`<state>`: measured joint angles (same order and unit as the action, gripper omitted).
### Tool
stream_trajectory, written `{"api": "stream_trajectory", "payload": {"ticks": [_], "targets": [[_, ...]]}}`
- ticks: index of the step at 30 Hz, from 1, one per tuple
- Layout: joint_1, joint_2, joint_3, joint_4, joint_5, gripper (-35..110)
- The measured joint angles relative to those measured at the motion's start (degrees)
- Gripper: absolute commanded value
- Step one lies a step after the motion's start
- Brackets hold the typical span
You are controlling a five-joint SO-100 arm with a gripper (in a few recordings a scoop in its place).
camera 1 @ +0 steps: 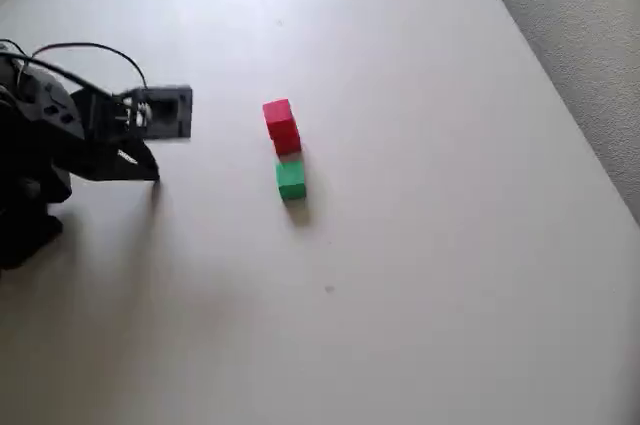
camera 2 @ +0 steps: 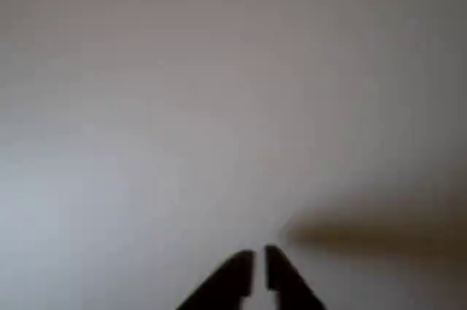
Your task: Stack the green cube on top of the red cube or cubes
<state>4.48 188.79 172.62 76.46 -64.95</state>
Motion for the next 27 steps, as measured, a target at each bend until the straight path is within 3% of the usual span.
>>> {"api": "stream_trajectory", "payload": {"ticks": [6, 9, 21, 27], "targets": [[7.82, -3.52, -6.06, -8.53, 18.54, 21], [9.93, -18.37, -13.97, -11.95, 28.04, 23], [10.37, -82.62, -61.44, -1.67, 54.84, 27], [9.4, -95.27, -70.75, 0.09, 60.64, 27]]}}
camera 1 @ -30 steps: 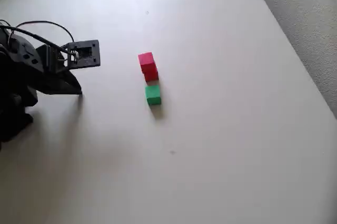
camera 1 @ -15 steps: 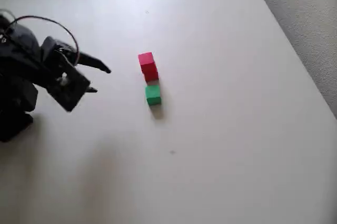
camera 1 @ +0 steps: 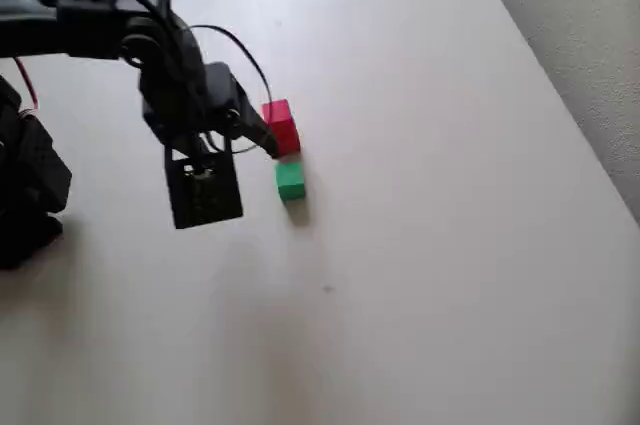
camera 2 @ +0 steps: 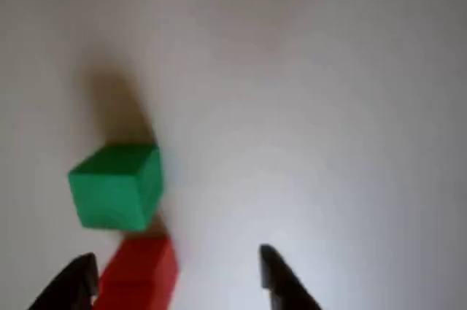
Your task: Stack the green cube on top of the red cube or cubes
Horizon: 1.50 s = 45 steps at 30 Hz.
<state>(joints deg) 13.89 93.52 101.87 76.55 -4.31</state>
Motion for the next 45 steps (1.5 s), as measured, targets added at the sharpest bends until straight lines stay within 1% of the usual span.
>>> {"api": "stream_trajectory", "payload": {"ticks": [4, 11, 23, 26, 31, 38, 43, 45], "targets": [[-1.05, -9.23, -7.21, -0.26, 2.9, 27], [-1.49, -17.05, -17.31, 2.02, 3.87, 27], [-1.23, -24.43, -21.8, 1.41, 3.52, 21], [-0.7, -25.31, -22.24, 0.79, 2.9, 16], [0.26, -27.42, -24.08, 0.35, 1.67, -2], [1.32, -27.69, -26.46, 1.05, 1.32, -2], [0.7, -27.69, -31.99, 7.03, 1.32, -2], [-0.26, -27.69, -36.04, 11.07, 1.58, -2]]}}
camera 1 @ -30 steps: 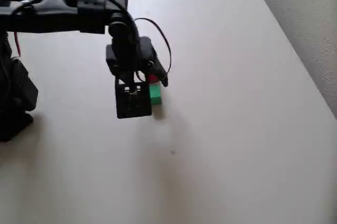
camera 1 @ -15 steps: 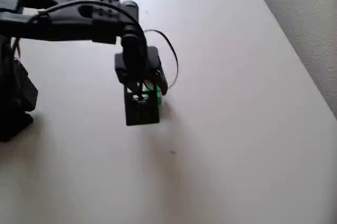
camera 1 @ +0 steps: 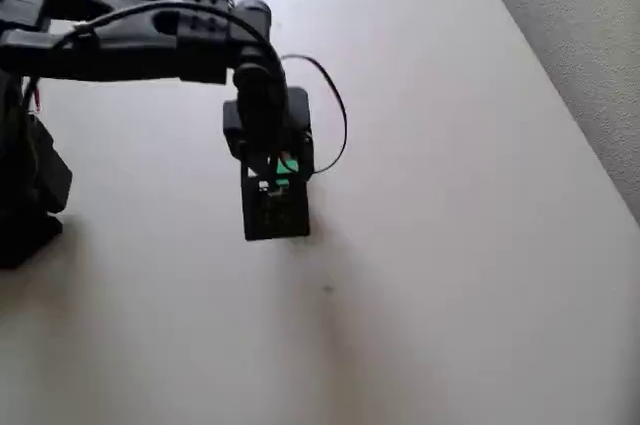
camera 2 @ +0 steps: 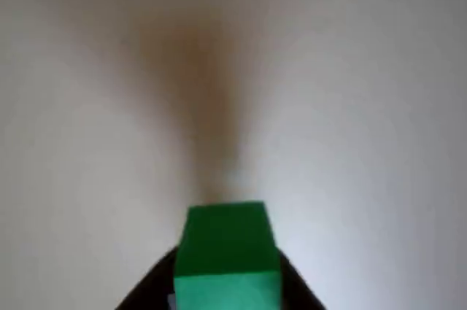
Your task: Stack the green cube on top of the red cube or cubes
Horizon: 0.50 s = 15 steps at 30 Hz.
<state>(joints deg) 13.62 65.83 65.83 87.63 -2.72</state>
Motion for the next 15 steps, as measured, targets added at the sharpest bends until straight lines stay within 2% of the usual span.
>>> {"api": "stream_trajectory", "payload": {"ticks": [7, 15], "targets": [[-4.31, 0.09, -14.68, 11.25, 1.85, -2], [-8.79, 0.09, -16.79, 15.21, 2.99, -2]]}}
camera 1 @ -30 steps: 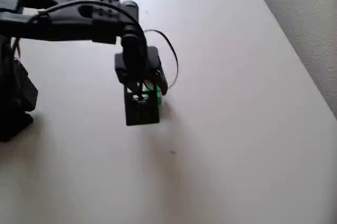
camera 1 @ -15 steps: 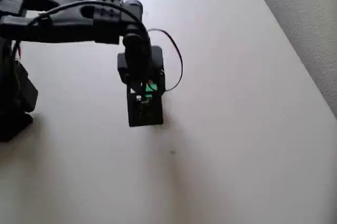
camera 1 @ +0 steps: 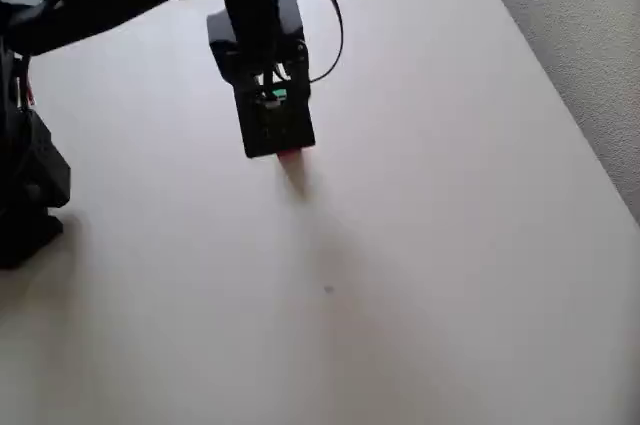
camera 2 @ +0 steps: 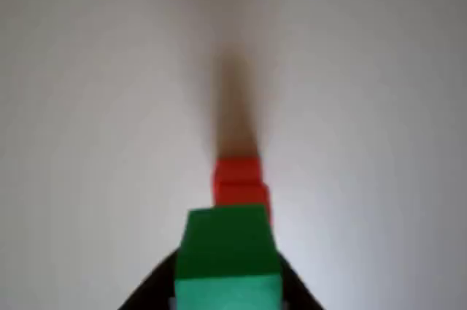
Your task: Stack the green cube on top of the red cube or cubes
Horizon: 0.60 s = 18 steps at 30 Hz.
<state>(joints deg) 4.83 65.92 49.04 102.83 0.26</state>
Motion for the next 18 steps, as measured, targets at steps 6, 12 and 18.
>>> {"api": "stream_trajectory", "payload": {"ticks": [6, 12, 18], "targets": [[-2.72, 0.0, 0.0, 1.14, 0.0, -2], [-4.13, 0.0, 0.0, 1.58, 0.0, -2], [-4.31, 0.0, 0.0, 1.58, 0.0, -2]]}}
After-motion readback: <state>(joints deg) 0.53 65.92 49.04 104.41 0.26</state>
